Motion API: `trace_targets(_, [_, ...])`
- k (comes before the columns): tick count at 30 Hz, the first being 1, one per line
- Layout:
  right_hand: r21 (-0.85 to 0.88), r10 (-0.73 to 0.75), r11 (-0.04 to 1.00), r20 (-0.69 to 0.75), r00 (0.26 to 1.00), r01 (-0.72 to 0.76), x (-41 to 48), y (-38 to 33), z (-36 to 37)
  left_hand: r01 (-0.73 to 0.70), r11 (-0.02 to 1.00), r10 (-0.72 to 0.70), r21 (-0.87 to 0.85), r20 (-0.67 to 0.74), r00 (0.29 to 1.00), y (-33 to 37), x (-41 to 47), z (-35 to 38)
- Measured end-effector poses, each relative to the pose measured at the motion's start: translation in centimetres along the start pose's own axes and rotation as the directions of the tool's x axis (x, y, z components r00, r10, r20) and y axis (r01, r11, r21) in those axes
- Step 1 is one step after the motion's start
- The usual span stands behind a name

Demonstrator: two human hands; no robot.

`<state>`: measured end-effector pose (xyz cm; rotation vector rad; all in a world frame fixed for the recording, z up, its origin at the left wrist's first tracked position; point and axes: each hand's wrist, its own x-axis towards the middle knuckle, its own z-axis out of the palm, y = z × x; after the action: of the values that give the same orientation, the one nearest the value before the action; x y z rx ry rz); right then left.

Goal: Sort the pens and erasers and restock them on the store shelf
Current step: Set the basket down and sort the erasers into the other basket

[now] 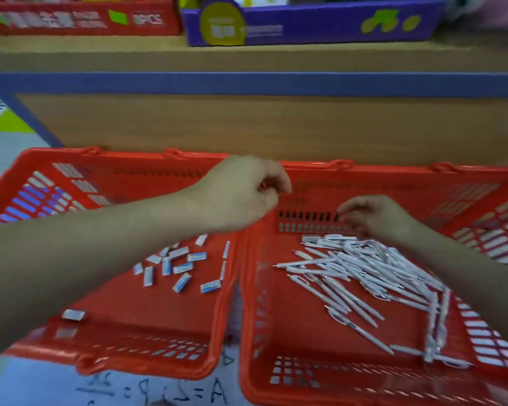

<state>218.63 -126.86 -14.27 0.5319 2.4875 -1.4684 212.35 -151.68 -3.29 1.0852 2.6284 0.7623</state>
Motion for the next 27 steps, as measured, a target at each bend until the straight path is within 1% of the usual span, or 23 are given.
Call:
trace_targets(2, [-0.198,0.017,0.980,0.007,1.000,-0.015,0.2,4.0,-0.9,-0.089,0.994,0.082,0.068,0.103,0.991,1.7,1.5,2.6])
trace_targets(4, [-0.380,0.039,0.925,0.037,0.999,-0.022,0.5,7.6,-1.1,-0.129,0.980,0.093,0.149,0.223,0.970,2.4,3.0,5.9])
trace_targets(6, [-0.489,0.079,0.872,0.094,0.992,-0.024,0.3,9.9,-0.8,-0.118,0.966,0.033,0.231,0.342,0.939,2.2,4.5,9.9])
trace_targets(8, [-0.564,0.052,0.825,0.146,0.988,0.040,-0.1,11.7,-0.1,-0.071,0.952,-0.063,0.297,0.418,0.906,1.4,5.8,13.8])
trace_targets(10, [-0.635,-0.005,0.764,0.170,0.985,0.113,-0.5,12.9,0.6,-0.050,0.933,-0.125,0.356,0.450,0.884,0.6,6.7,17.1])
trace_targets(12, [-0.659,-0.082,0.727,0.195,0.977,0.193,-0.7,13.9,1.1,-0.060,0.912,-0.145,0.405,0.456,0.878,0.0,7.3,19.7])
trace_targets(13, [-0.635,-0.120,0.734,0.228,0.966,0.240,-0.8,14.2,1.4,-0.065,0.904,-0.149,0.423,0.453,0.879,-0.3,7.4,20.7])
trace_targets(15, [-0.600,-0.155,0.734,0.307,0.939,0.317,-0.9,14.3,1.6,-0.032,0.900,-0.184,0.435,0.445,0.876,-0.9,7.5,22.3])
trace_targets(16, [-0.575,-0.152,0.754,0.318,0.936,0.318,-0.9,14.2,1.6,-0.008,0.896,-0.210,0.444,0.440,0.873,-1.3,7.4,22.8])
trace_targets(17, [-0.526,-0.132,0.805,0.289,0.948,0.273,-0.9,14.1,1.4,-0.001,0.893,-0.218,0.450,0.436,0.873,-1.7,7.3,23.4])
trace_targets(18, [-0.469,-0.100,0.863,0.208,0.973,0.189,-0.8,13.8,1.0,0.003,0.892,-0.229,0.451,0.448,0.864,-2.2,7.2,23.8])
trace_targets(19, [-0.414,-0.063,0.906,0.077,0.995,0.089,-0.5,13.7,0.5,0.031,0.902,-0.243,0.430,0.448,0.860,-2.6,7.0,24.2])
trace_targets(20, [-0.380,-0.030,0.925,-0.100,0.995,-0.010,-0.1,13.8,-0.3,0.078,0.917,-0.261,0.390,0.440,0.859,-2.8,6.8,24.3])
trace_targets(21, [-0.359,0.003,0.927,-0.276,0.961,-0.105,0.4,14.2,-1.2,0.101,0.926,-0.264,0.364,0.432,0.862,-2.9,6.6,24.3])
trace_targets(22, [-0.348,0.029,0.920,-0.399,0.917,-0.181,0.9,14.8,-2.1,0.098,0.927,-0.256,0.361,0.420,0.871,-3.0,6.6,24.4])
trace_targets(23, [-0.339,0.060,0.910,-0.460,0.886,-0.237,1.3,15.6,-2.9,0.097,0.916,-0.264,0.389,0.404,0.876,-3.0,6.7,24.6])
trace_targets(24, [-0.329,0.096,0.902,-0.475,0.875,-0.278,1.7,16.5,-3.6,0.109,0.903,-0.277,0.415,0.369,0.887,-3.2,6.8,24.6])
trace_targets(27, [-0.336,0.169,0.878,-0.450,0.877,-0.342,2.3,19.0,-4.3,0.132,0.857,-0.303,0.498,0.281,0.911,-3.7,7.5,24.6])
